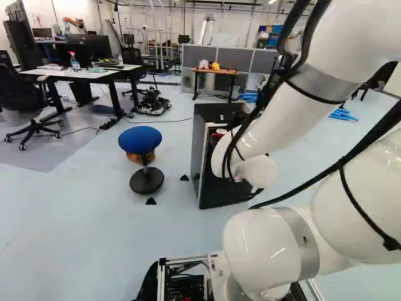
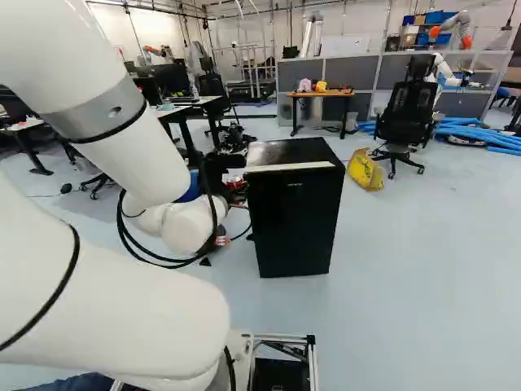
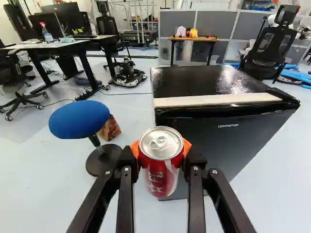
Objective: Grab a drink from the fridge
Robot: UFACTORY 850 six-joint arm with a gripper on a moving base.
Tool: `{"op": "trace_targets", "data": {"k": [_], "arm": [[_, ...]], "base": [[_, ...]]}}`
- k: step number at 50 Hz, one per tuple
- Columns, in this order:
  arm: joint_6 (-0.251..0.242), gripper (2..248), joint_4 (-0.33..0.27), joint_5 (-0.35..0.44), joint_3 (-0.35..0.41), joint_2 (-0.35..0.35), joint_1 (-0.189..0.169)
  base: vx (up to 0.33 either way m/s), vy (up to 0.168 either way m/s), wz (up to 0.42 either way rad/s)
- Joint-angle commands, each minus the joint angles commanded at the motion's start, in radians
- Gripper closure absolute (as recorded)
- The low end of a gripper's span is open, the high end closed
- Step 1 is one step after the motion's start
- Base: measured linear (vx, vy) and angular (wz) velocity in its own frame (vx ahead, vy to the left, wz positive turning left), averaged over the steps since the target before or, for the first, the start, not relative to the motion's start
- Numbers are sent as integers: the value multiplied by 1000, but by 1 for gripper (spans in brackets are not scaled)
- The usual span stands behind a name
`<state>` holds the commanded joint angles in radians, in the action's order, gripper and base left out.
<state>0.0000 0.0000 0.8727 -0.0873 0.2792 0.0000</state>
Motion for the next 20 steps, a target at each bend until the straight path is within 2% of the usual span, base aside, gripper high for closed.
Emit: {"op": "trace_targets", "data": {"k": [20], "arm": [[0,150,0,0,0,0,0]], "base": [[0,0,0]]}}
